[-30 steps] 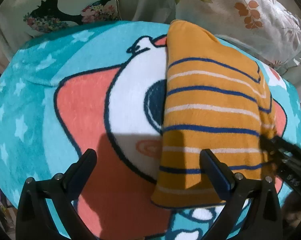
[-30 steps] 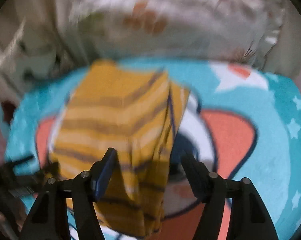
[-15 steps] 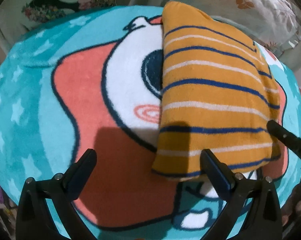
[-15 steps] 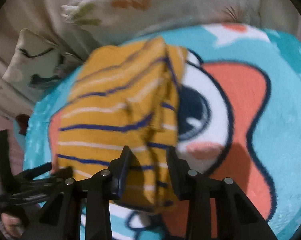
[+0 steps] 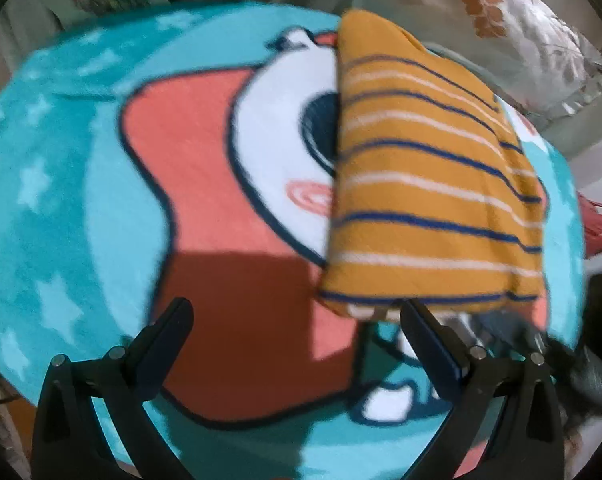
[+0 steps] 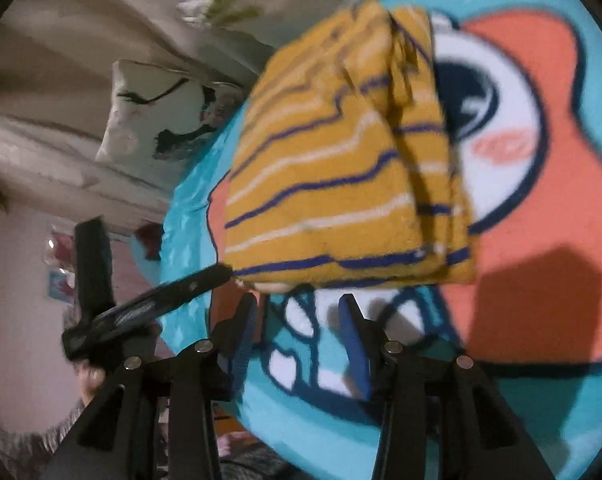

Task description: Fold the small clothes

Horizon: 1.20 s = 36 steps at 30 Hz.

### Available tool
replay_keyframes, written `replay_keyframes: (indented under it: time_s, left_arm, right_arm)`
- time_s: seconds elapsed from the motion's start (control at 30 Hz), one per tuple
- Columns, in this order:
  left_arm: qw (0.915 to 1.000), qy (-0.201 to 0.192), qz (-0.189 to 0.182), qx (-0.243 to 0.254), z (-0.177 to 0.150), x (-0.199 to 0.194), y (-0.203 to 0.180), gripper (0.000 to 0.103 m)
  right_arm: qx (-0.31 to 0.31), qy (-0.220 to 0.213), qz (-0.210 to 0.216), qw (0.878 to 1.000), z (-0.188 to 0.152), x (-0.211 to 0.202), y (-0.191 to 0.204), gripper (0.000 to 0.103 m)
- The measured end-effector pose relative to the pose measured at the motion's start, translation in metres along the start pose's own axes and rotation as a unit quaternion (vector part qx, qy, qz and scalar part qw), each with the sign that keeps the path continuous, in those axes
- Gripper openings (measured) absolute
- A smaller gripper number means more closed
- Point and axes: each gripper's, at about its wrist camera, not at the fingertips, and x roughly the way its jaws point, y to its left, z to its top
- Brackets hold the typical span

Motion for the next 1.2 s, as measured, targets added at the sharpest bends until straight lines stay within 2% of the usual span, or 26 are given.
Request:
replay_keyframes:
  time_s: [0.07, 0.17, 0.23, 0.3, 0.33, 0.47, 0.63, 0.77, 0.9, 1.07, 1.13, 1.2]
  left_arm:
    - [0.9992, 0.023, -0.031, 0.008, -0.001, 0.012, -0.002, 0.103]
    - [0.9995, 0.019, -0.017, 0.018, -0.008, 0.021, -0.007, 0.103]
    - [0.9998, 0.006, -0.007, 0.018, -0.009, 0.019, -0.007, 0.096]
    - [0.9999, -0.002, -0.002, 0.011, -0.007, 0.016, -0.004, 0.083]
    - [1.0, -0.005, 0.0, 0.004, -0.007, 0.015, -0.002, 0.081]
    - [0.9996, -0.026, 0.006, 0.009, -0.005, 0.016, 0.0, 0.08]
    - [0.9987, -0.04, 0.02, 0.024, -0.006, 0.02, -0.006, 0.081]
    - [0.9977, -0.041, 0.035, 0.042, -0.009, 0.023, -0.013, 0.085]
    - [0.9968, -0.025, 0.049, 0.058, -0.014, 0.033, -0.022, 0.103]
    - [0.9936, -0.011, 0.076, 0.083, -0.013, 0.041, -0.03, 0.103]
    - [0.9953, -0.014, 0.064, 0.071, -0.01, 0.039, -0.027, 0.099]
    - [0.9971, -0.025, 0.046, 0.055, -0.006, 0.032, -0.022, 0.083]
  right_arm:
    - [0.047, -0.011, 0.031, 0.998, 0.007, 0.004, -0.016, 0.048]
    - [0.1, -0.029, 0.077, 0.992, 0.016, 0.0, -0.032, 0.046]
    - [0.1, -0.033, 0.082, 0.991, 0.02, -0.005, -0.03, 0.043]
    - [0.095, -0.032, 0.075, 0.992, 0.022, -0.012, -0.029, 0.043]
    - [0.089, -0.031, 0.068, 0.993, 0.021, -0.013, -0.026, 0.043]
    - [0.082, -0.025, 0.052, 0.995, 0.023, -0.005, -0.019, 0.043]
    - [0.091, -0.021, 0.051, 0.994, 0.019, -0.007, -0.03, 0.043]
    - [0.086, -0.02, 0.048, 0.995, 0.021, -0.006, -0.028, 0.043]
    - [0.088, -0.019, 0.048, 0.995, 0.021, -0.004, -0.027, 0.043]
    - [0.083, -0.019, 0.041, 0.995, 0.018, -0.006, -0.028, 0.043]
    - [0.081, -0.019, 0.038, 0.996, 0.018, -0.005, -0.027, 0.042]
    - [0.077, -0.017, 0.033, 0.996, 0.017, -0.005, -0.026, 0.042]
